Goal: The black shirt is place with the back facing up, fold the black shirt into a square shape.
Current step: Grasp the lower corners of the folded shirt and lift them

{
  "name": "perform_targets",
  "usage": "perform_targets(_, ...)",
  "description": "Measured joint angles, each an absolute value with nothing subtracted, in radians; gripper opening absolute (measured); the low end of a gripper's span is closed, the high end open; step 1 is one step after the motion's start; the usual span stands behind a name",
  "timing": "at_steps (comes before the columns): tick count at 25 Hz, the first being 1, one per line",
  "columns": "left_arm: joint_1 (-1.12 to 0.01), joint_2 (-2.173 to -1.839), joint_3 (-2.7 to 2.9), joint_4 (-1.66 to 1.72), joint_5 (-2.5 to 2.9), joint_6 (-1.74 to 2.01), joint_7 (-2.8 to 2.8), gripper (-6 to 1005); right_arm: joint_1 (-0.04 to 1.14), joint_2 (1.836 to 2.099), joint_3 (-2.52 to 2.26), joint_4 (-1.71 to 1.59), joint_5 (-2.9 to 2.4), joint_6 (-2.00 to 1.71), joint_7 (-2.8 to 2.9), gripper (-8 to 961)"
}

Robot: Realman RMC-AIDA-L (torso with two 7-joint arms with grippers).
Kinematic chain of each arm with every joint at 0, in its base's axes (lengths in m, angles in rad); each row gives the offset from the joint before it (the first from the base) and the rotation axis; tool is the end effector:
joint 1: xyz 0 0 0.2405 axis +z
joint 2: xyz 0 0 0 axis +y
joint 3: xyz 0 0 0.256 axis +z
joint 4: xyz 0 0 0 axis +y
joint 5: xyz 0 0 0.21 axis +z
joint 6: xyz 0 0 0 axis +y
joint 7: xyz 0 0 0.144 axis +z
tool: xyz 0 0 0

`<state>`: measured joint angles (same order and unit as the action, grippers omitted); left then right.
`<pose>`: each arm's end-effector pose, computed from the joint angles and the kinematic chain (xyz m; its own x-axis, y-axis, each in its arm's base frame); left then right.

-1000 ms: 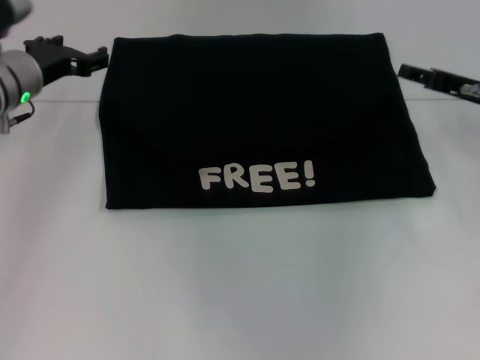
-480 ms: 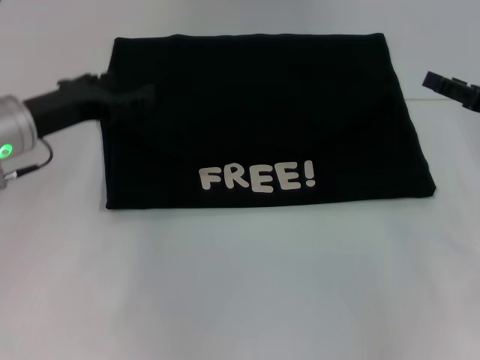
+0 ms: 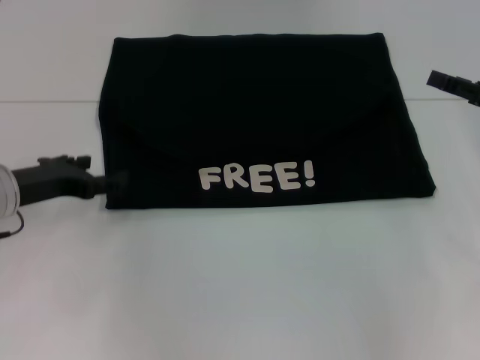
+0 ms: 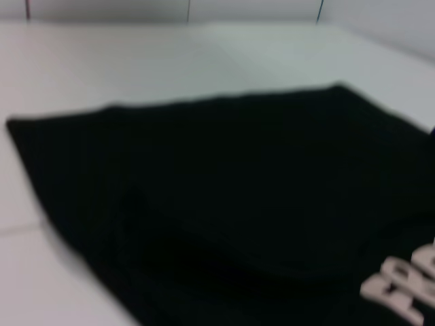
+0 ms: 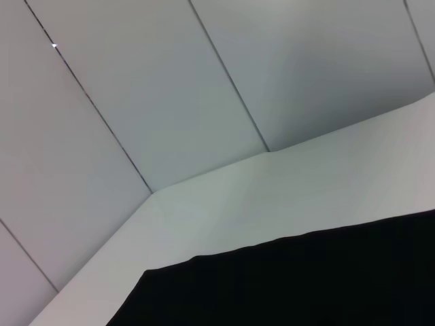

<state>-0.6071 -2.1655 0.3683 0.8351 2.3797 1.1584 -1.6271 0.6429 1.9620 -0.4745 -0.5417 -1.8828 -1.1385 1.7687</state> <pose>-0.3111 0.3784 0.0335 0.7110 0.5333 0.4583 0.7019 -0.4985 -0.5088 0.2921 0.4171 0.0805 0.4044 -0.4658 -0.7871 -0.8903 -0.3975 -0.2222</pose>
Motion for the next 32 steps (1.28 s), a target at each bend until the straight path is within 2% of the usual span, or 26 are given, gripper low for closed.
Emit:
perform_targets(19,-0.641,-2.155,0.381,0.824,2.486,1.142,-2.091,853,0.67,1.961,-0.528,-0.539,-1.881,-1.071,1.81,756)
perform_targets(32,-0.647,-2.158,0.389,0.74,2.487,1.103,-2.093,841,0.667,1.96,-0.529,-0.537,-1.882,-1.071,1.808,753)
